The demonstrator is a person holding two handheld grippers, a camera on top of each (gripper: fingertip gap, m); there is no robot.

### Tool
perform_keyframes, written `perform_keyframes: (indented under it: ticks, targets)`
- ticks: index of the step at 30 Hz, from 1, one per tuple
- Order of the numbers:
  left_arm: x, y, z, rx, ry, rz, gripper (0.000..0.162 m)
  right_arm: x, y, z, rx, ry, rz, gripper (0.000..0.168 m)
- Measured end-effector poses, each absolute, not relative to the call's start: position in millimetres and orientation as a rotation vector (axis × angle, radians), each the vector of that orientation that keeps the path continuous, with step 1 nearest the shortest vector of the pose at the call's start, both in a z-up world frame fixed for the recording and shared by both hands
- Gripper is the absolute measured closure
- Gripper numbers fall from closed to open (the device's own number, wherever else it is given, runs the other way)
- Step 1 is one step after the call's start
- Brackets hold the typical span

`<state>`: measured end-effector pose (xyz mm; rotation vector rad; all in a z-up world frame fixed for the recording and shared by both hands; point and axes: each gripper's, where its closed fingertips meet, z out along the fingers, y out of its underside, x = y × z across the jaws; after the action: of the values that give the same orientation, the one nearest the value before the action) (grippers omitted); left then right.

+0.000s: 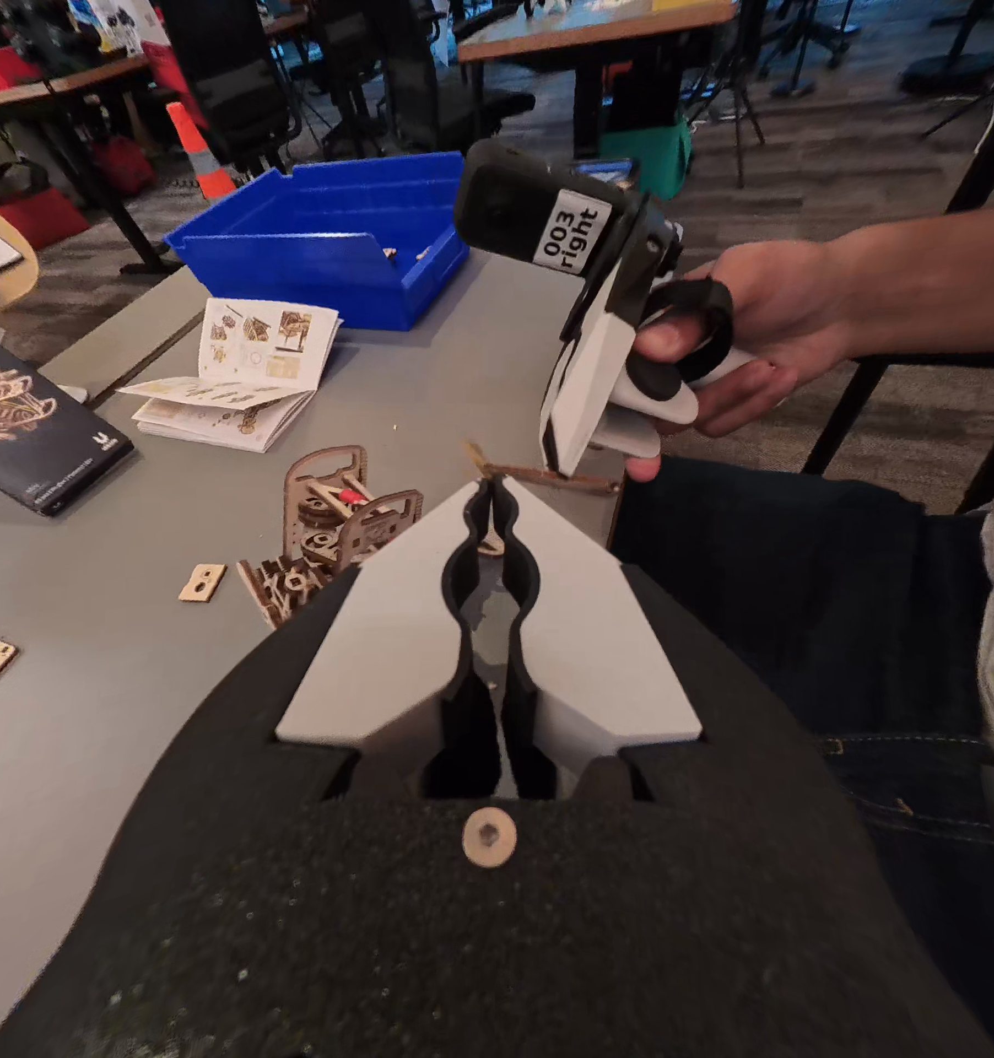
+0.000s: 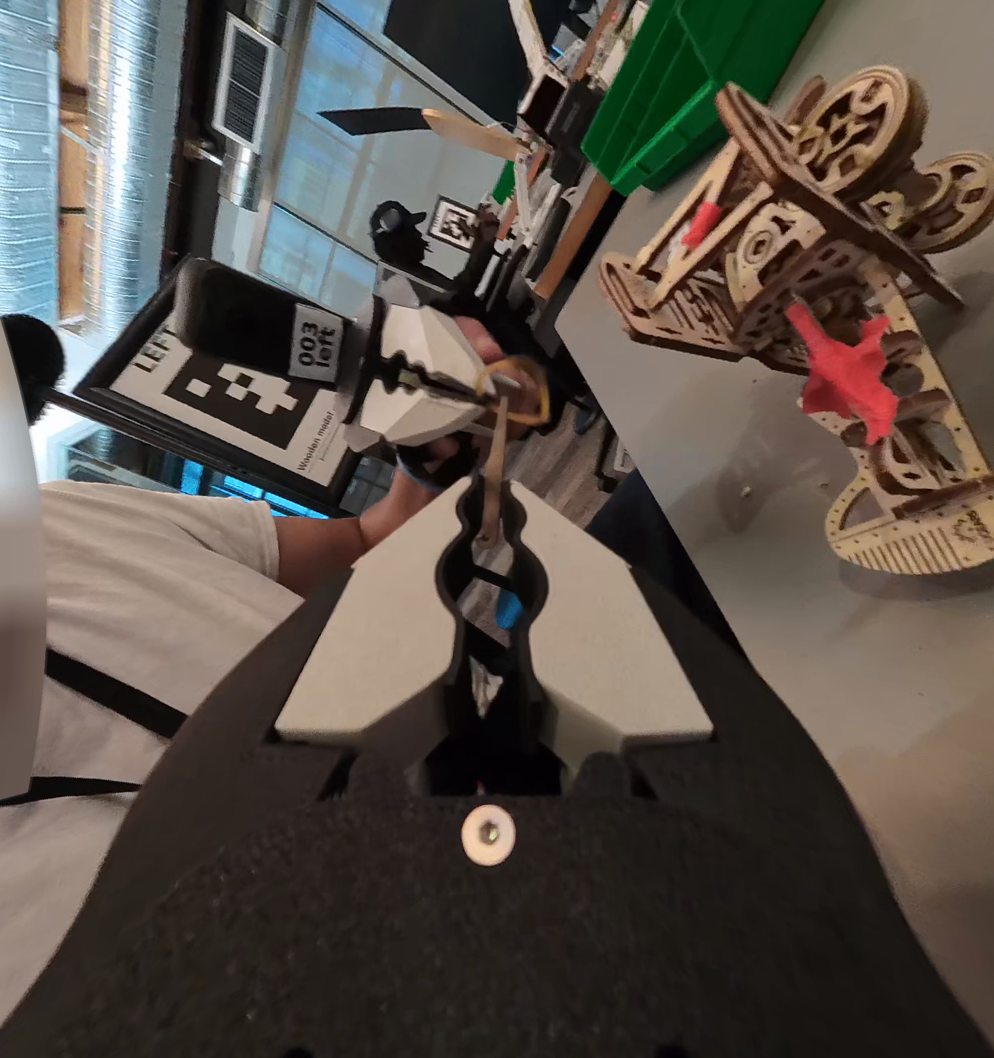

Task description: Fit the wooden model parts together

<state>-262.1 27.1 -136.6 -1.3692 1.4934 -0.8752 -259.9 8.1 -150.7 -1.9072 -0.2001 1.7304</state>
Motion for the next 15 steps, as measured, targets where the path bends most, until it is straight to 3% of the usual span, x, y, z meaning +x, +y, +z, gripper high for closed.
perform_keyframes:
  ticks: [15]
  targets:
    - [-257.5,12.1,-154.3,-1.501,1.465,-1.005,0.162,-251.5,13.4,-153.0,-1.896,-0.11,1.755,0.165]
